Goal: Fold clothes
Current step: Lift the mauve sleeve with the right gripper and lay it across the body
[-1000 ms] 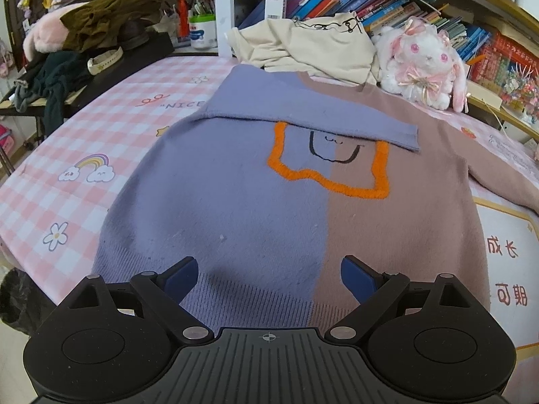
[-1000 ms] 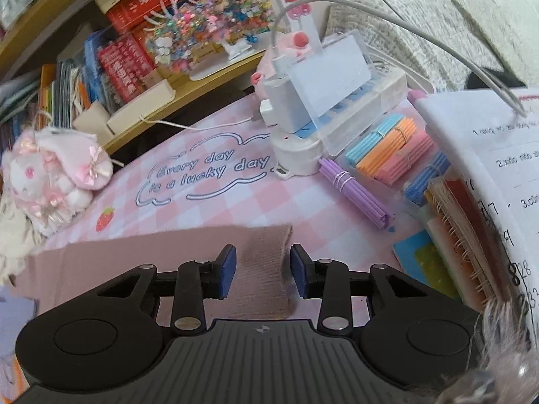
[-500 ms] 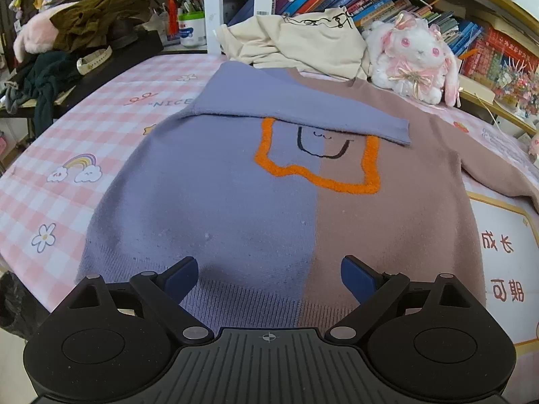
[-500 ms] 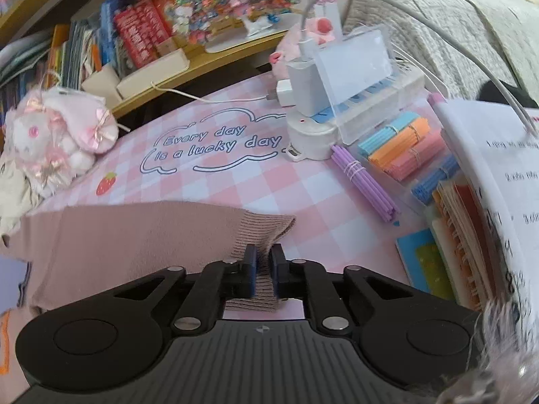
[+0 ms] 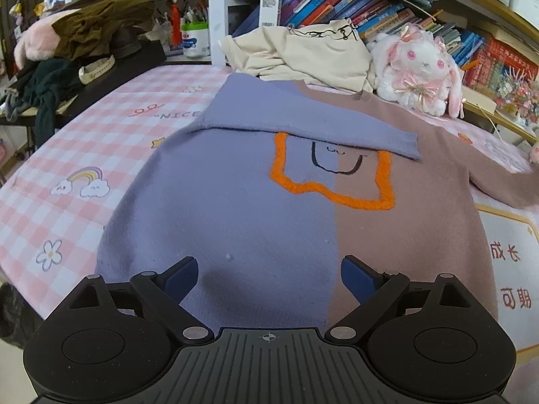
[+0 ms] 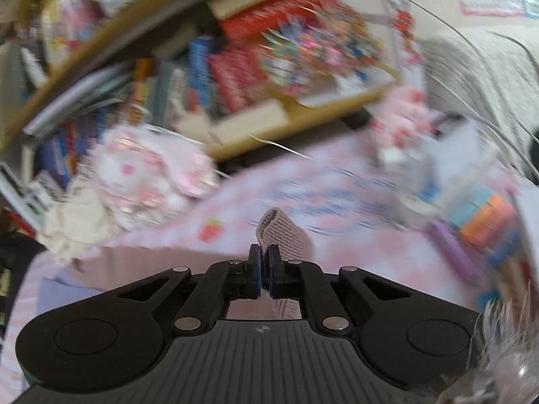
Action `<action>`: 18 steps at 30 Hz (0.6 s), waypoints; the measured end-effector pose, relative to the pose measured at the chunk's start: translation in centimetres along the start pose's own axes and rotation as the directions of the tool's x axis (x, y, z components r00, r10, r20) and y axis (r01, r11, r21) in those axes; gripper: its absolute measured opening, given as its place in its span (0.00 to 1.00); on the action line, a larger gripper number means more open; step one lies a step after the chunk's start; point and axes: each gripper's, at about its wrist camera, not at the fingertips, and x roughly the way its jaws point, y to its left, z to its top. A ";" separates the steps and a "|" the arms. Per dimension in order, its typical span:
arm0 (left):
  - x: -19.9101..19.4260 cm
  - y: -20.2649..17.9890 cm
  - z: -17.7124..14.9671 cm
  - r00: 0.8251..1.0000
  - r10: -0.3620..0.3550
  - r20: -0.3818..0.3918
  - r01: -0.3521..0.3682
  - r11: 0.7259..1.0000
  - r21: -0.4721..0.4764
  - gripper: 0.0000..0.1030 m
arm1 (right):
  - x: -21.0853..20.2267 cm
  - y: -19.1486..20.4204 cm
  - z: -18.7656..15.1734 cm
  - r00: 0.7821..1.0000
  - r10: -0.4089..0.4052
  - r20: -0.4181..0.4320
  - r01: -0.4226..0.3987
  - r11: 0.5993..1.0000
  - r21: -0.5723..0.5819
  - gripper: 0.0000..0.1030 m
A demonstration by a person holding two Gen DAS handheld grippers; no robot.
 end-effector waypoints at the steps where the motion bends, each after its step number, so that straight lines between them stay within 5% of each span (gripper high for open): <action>1: 0.1 0.2 0.1 1.000 -0.006 0.003 0.006 1.000 0.009 0.91 | 0.0 1.3 0.4 1.000 0.019 0.009 -0.019 1.000 -0.012 0.05; 10: 0.7 2.5 1.8 0.999 -0.051 0.017 0.048 0.989 0.140 0.92 | 1.6 14.2 0.8 0.989 0.147 0.032 -0.141 0.980 -0.140 0.05; 18: 0.9 4.1 3.1 0.993 -0.108 0.046 0.089 0.949 0.304 0.92 | 4.5 23.0 -0.9 0.981 0.192 0.006 -0.188 0.965 -0.182 0.05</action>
